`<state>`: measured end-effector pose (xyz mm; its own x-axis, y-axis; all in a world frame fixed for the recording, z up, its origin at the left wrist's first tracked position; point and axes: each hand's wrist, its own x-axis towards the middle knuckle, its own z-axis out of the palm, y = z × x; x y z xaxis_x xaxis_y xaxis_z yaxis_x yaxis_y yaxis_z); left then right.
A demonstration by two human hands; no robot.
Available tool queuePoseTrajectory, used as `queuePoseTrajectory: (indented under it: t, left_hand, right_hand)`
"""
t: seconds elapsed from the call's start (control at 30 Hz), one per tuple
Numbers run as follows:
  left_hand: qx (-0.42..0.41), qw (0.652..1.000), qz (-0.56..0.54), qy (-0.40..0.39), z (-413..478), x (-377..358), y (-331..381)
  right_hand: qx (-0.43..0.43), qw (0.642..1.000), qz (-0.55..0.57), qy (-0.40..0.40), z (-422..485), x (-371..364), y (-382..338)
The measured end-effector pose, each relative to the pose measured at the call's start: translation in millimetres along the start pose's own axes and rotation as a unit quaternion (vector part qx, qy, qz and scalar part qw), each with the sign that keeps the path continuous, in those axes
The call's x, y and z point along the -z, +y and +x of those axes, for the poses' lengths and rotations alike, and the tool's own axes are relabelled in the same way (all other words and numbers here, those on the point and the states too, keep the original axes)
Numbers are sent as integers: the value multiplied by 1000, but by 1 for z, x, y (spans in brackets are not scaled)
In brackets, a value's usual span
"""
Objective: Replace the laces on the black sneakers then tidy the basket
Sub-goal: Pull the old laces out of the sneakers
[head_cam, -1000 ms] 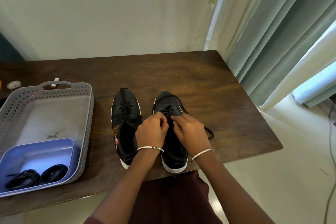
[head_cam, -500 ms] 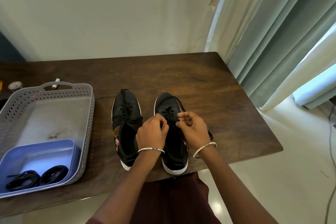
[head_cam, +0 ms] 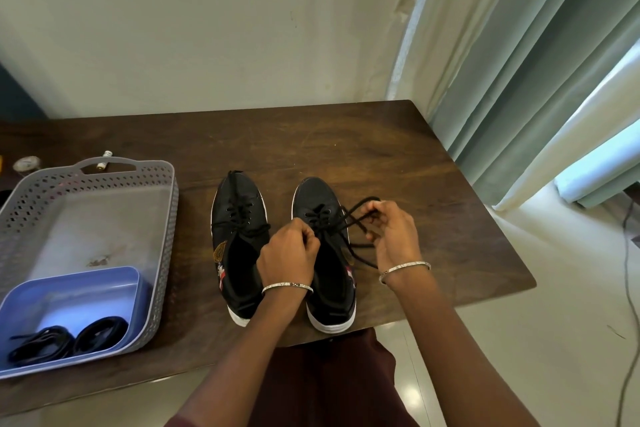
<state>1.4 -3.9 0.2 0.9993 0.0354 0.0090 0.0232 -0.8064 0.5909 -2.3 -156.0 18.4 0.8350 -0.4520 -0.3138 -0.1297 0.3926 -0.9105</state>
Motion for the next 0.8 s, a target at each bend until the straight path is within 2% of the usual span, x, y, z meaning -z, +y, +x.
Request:
queuePoseTrajectory:
  t: [0.13,0.2,0.3,0.37,0.43,0.47,0.53,0.6,0.63,0.73,0.8]
  left_hand:
    - [-6,1000,-11,-2,0,0,-2]
    - [-14,999,-29,-8,1,0,-3]
    - [-56,995,-79,-31,9,2,-3]
    - [-95,990,-76,-69,15,4,-1]
    - [-118,988,-28,-97,18,5,2]
    - [-120,988,-12,-98,18,4,4]
    - [-105,991,-20,-86,19,4,4]
    - [-87,993,-40,-74,19,3,4]
    - [-82,993,-46,-69,18,3,4]
    - [-52,994,-78,-57,15,1,2]
    - [-30,993,-100,-51,15,0,1]
  right_hand:
    - [-90,993,32,-75,0,9,-4]
    - [-107,989,11,-105,1,10,-1]
    - [-63,982,-96,-149,2,4,-2]
    - [-10,952,-234,-197,5,0,-1]
    - [17,915,-322,-243,5,-3,-3]
    - [12,910,-329,-252,4,-4,-6]
    - [-13,923,-297,-245,1,-4,-17]
    - [20,917,-331,-222,1,-1,-27]
    - [63,887,-403,-216,2,2,-28]
    - [127,750,-611,-220,-4,5,-17]
    - [150,715,-652,-204,-15,1,-2]
